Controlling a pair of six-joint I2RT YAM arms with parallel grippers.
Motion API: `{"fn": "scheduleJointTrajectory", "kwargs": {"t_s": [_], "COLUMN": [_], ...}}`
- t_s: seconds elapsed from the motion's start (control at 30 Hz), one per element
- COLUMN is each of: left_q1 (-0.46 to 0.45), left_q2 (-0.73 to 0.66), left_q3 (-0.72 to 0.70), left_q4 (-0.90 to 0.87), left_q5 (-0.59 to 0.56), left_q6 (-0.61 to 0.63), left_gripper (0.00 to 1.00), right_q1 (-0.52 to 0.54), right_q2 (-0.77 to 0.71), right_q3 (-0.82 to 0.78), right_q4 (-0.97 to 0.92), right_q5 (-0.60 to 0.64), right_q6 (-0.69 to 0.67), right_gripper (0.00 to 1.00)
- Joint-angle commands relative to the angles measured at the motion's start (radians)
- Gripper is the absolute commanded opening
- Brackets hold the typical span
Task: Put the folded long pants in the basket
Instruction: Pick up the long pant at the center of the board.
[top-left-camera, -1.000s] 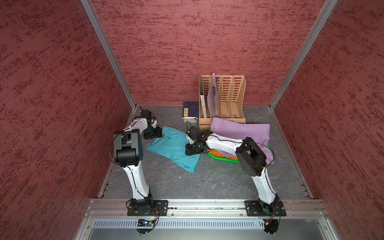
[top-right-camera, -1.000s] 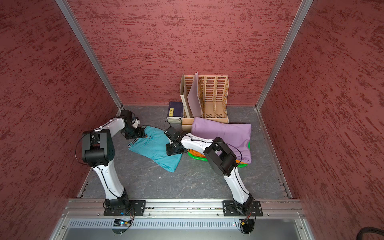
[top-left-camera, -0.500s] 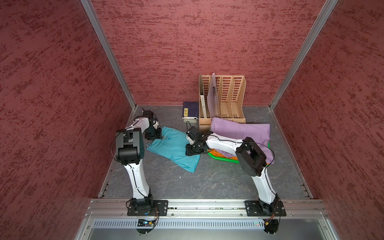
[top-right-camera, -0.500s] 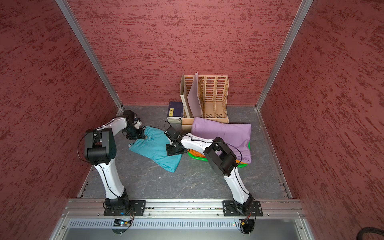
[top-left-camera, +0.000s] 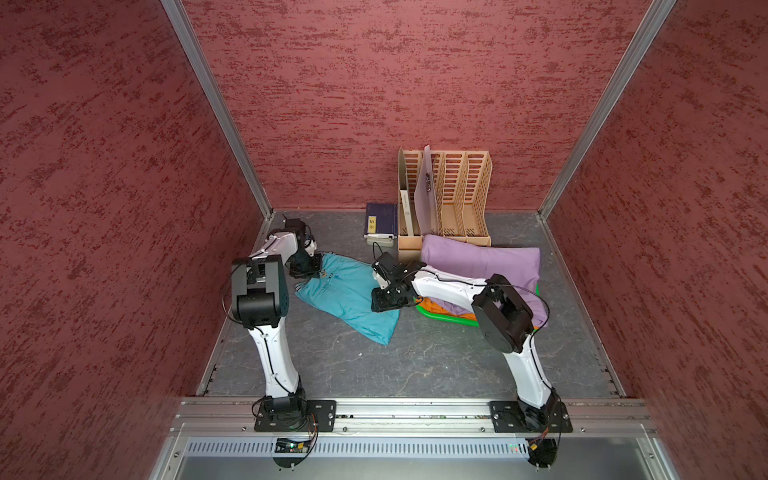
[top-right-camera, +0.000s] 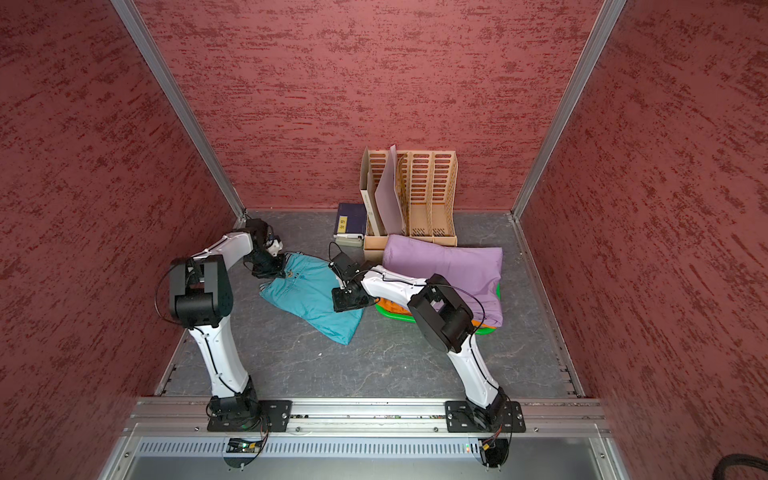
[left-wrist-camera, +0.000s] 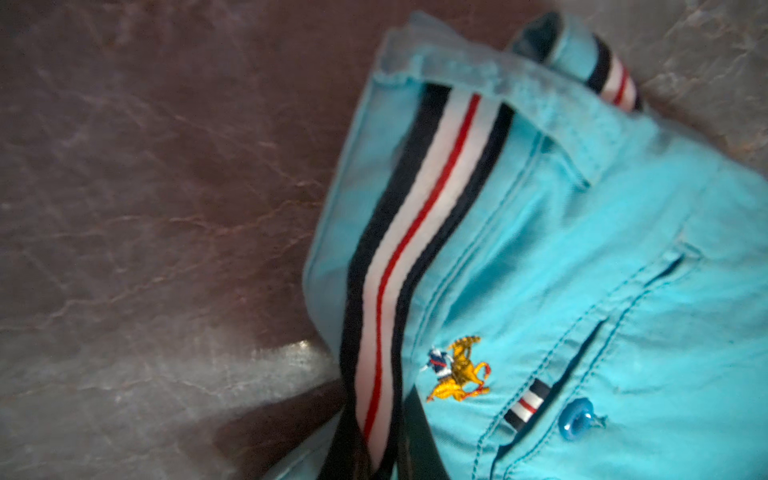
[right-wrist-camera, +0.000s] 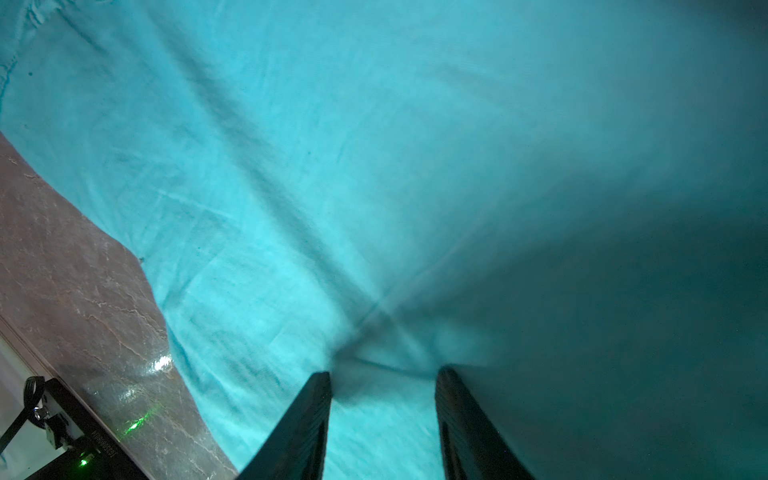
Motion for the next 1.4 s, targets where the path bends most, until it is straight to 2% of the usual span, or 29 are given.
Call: {"fn": "scheduleJointTrajectory", "kwargs": {"t_s": [0.0, 0.17, 0.33, 0.53, 0.73, 1.03, 1.37], "left_q1": [0.022, 0.094, 0.148, 0.143, 0.144, 0.141, 0.124], "left_q2": [0.035, -0.043, -0.065, -0.065, -0.061, -0.06, -0.052], "left_q3": [-0.037, -0.081, -0.111, -0.115, -0.115, -0.112, -0.11], "left_q4": [-0.064, -0.062, -0.055, -0.048, -0.043, -0.042, -0.046], "left_q5": [-0.125, -0.168, -0.175, -0.186, -0.187, -0.189, -0.207], "left_q6": [-0.077, -0.12, -0.142, -0.143, -0.149, -0.157, -0.152], "left_gripper": [0.0, 0.0, 0.0, 0.0, 0.0, 0.0, 0.0], "right_q1": [0.004, 0.006, 0.005, -0.002, -0.025, -0.023, -0.025], "right_q2": [-0.056, -0.085, -0.052, 0.06, 0.201, 0.251, 0.218], "right_q3": [0.016, 0.017, 0.072, 0.205, 0.334, 0.335, 0.382], "right_q4": [-0.016, 0.001, -0.053, -0.139, -0.191, -0.199, -0.295], "right_q5": [0.02, 0.104, 0.187, 0.282, 0.252, 0.235, 0.484], "right_q6": [-0.005, 0.031, 0.088, 0.129, 0.16, 0.177, 0.116], "right_gripper": [0.48, 0.59, 0.62, 0.63, 0.6, 0.58, 0.6]}}
